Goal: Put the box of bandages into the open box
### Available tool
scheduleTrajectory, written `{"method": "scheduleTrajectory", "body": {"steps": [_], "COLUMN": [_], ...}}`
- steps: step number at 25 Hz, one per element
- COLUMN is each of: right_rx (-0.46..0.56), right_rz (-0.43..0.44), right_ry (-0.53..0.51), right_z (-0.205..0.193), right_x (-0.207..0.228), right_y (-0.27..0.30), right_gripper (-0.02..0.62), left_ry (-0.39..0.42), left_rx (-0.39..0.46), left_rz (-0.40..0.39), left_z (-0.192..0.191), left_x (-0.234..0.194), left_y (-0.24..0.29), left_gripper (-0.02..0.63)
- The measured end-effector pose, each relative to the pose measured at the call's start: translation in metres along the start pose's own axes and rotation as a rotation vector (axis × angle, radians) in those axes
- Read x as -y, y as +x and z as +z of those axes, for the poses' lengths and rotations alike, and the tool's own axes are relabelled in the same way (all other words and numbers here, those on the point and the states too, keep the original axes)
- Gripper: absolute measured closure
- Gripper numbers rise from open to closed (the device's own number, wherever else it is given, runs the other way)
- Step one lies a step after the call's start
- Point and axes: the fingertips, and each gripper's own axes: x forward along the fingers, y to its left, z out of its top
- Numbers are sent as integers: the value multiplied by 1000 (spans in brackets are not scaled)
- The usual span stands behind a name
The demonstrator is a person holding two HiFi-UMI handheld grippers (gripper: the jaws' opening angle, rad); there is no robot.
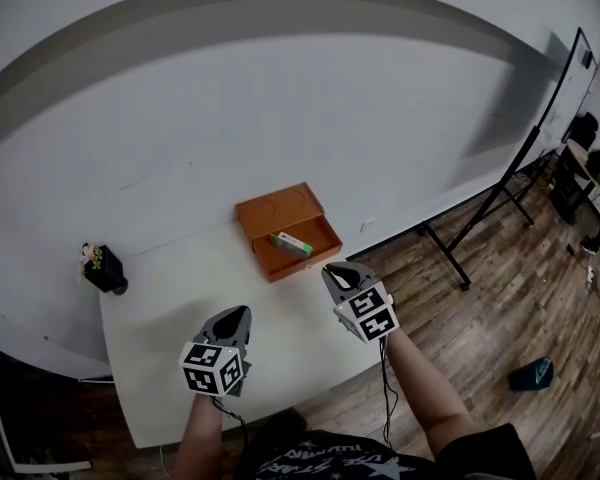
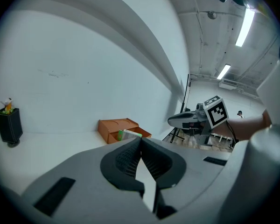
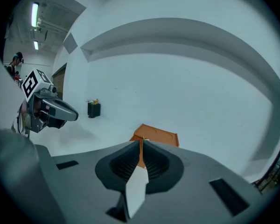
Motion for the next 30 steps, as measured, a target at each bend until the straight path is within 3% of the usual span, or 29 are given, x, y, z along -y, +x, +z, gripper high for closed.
{"method": "scheduleTrajectory", "body": {"steps": [12, 30], "right_rx": [55, 24], "right_rz": [-28, -68], "right_ry": [83, 151], "right_z": [-22, -80], "right_x": [-45, -95], "right_y": [-108, -232], "right_gripper": [541, 551], "left_ry": [30, 5], "left_rx": [11, -28], "left_rz": [-37, -94], "left_z": [-26, -85], "left_x": [81, 169], "left_y": [-61, -125], "left_gripper": [586, 586]}}
